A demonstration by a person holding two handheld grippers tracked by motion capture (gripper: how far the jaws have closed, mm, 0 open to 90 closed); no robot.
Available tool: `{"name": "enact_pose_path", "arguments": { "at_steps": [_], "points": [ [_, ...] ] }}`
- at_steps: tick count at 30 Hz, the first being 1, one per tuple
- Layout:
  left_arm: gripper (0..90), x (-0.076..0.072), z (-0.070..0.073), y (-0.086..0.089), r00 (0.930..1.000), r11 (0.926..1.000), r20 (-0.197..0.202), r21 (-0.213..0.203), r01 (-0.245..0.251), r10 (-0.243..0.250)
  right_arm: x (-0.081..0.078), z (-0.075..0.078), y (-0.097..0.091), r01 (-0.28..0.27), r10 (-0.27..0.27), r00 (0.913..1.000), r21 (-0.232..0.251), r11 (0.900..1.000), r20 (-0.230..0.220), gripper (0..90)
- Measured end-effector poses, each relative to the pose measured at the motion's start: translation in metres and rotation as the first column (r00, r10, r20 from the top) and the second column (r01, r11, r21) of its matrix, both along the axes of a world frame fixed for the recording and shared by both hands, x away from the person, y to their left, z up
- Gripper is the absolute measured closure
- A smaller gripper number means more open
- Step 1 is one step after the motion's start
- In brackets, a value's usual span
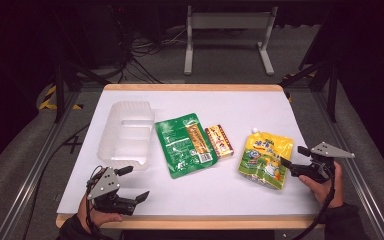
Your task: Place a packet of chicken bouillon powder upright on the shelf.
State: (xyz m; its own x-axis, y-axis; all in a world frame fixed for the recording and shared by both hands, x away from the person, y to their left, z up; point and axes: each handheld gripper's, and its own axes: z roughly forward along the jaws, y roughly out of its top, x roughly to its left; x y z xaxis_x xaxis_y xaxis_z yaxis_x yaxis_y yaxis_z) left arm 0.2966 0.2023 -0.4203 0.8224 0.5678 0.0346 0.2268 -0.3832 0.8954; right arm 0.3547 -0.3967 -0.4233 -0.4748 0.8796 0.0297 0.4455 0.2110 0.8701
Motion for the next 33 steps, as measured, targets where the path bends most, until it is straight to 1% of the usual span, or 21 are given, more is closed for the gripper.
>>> {"name": "enact_pose_path", "arguments": {
  "at_steps": [2,3,4,8,10,11,12,13,14,16,18,19,22,25,27,28,29,30,31,32,33],
  "points": [
    [7.0,0.002,0.002,-0.007,0.9999,0.9999,0.001,-0.001,0.012,-0.012,-0.001,-0.001,-0.001,0.002,-0.002,1.0000,-0.001,1.0000,-0.008,15.4],
    [7.0,0.002,0.002,-0.008,0.9998,0.9998,0.001,-0.004,0.021,-0.021,-0.002,-0.001,-0.001,0.002,-0.002,0.9999,-0.003,1.0000,-0.012,15.3],
    [7.0,0.002,0.002,-0.008,0.9998,0.9998,0.001,-0.004,0.021,-0.021,-0.002,-0.001,-0.001,0.002,-0.002,0.9999,-0.003,1.0000,-0.012,15.3],
    [7.1,0.008,0.005,-0.023,0.9987,0.9984,0.018,0.034,0.046,-0.047,-0.004,0.000,-0.002,0.006,-0.006,0.9995,-0.005,1.0000,-0.030,14.6],
    [7.1,0.010,0.006,-0.026,0.9986,0.9979,0.021,0.042,0.049,-0.050,-0.004,0.000,-0.002,0.006,-0.006,0.9995,-0.004,1.0000,-0.032,13.1],
    [7.1,0.013,0.007,-0.030,0.9983,0.9975,0.016,0.045,0.055,-0.056,-0.004,0.001,-0.002,0.009,-0.009,0.9993,0.000,1.0000,-0.036,12.5],
    [7.2,0.015,0.008,-0.032,0.9981,0.9971,0.012,0.047,0.060,-0.061,-0.004,0.001,-0.002,0.013,-0.013,0.9989,-0.006,0.9999,-0.044,12.1],
    [7.1,0.017,0.009,-0.036,0.9977,0.9963,0.014,0.055,0.066,-0.067,-0.003,0.002,-0.002,0.013,-0.014,0.9986,-0.008,0.9999,-0.052,11.4],
    [7.1,0.018,0.009,-0.040,0.9966,0.9949,0.015,0.062,0.080,-0.081,-0.003,0.002,-0.002,0.014,-0.014,0.9980,0.000,0.9999,-0.061,11.3],
    [7.2,0.021,0.009,-0.049,0.9949,0.9919,0.014,0.081,0.098,-0.100,-0.001,0.003,-0.004,0.028,-0.028,0.9964,0.001,0.9996,-0.081,11.3],
    [7.5,0.023,0.010,-0.057,0.9920,0.9880,0.015,0.093,0.123,-0.125,0.002,0.004,-0.007,0.028,-0.026,0.9953,0.018,0.9995,-0.094,11.3],
    [8.3,0.026,0.011,-0.063,0.9905,0.9855,0.012,0.102,0.135,-0.137,0.003,0.004,-0.009,0.032,-0.028,0.9938,0.029,0.9991,-0.108,11.3],
    [9.5,0.033,0.012,-0.077,0.9869,0.9818,-0.002,0.102,0.161,-0.161,0.012,0.002,-0.012,0.027,-0.015,0.9884,0.078,0.9966,-0.151,11.2],
    [9.8,0.040,0.010,-0.091,0.9822,0.9772,-0.011,0.100,0.187,-0.187,0.020,-0.001,-0.007,0.015,-0.001,0.9815,0.069,0.9975,-0.192,11.0],
    [10.5,0.043,0.010,-0.099,0.9784,0.9735,-0.014,0.098,0.206,-0.206,0.026,-0.004,-0.003,0.007,0.010,0.9749,0.076,0.9971,-0.222,10.0],
    [11.0,0.045,0.009,-0.103,0.9771,0.9725,-0.019,0.095,0.213,-0.212,0.028,-0.004,-0.002,0.011,0.007,0.9724,0.075,0.9971,-0.233,10.0],
    [11.8,0.047,0.008,-0.108,0.9744,0.9696,-0.021,0.097,0.225,-0.224,0.031,-0.005,-0.001,0.013,0.006,0.9709,0.077,0.9970,-0.240,9.9],
    [12.7,0.048,0.008,-0.111,0.9737,0.9685,-0.021,0.101,0.228,-0.227,0.034,-0.006,-0.001,0.016,0.006,0.9661,0.085,0.9962,-0.258,9.3],
    [14.1,0.050,0.007,-0.115,0.9718,0.9664,-0.025,0.103,0.236,-0.234,0.036,-0.007,-0.001,0.018,0.007,0.9637,0.090,0.9957,-0.267,8.5],
    [14.2,0.051,0.006,-0.118,0.9711,0.9665,-0.029,0.094,0.239,-0.237,0.040,-0.008,-0.002,0.036,-0.006,0.9606,0.100,0.9944,-0.278,7.9],
    [14.1,0.053,0.005,-0.120,0.9705,0.9662,-0.039,0.093,0.241,-0.238,0.042,-0.009,-0.003,0.043,-0.011,0.9598,0.109,0.9931,-0.280,7.6]
  ]
}}
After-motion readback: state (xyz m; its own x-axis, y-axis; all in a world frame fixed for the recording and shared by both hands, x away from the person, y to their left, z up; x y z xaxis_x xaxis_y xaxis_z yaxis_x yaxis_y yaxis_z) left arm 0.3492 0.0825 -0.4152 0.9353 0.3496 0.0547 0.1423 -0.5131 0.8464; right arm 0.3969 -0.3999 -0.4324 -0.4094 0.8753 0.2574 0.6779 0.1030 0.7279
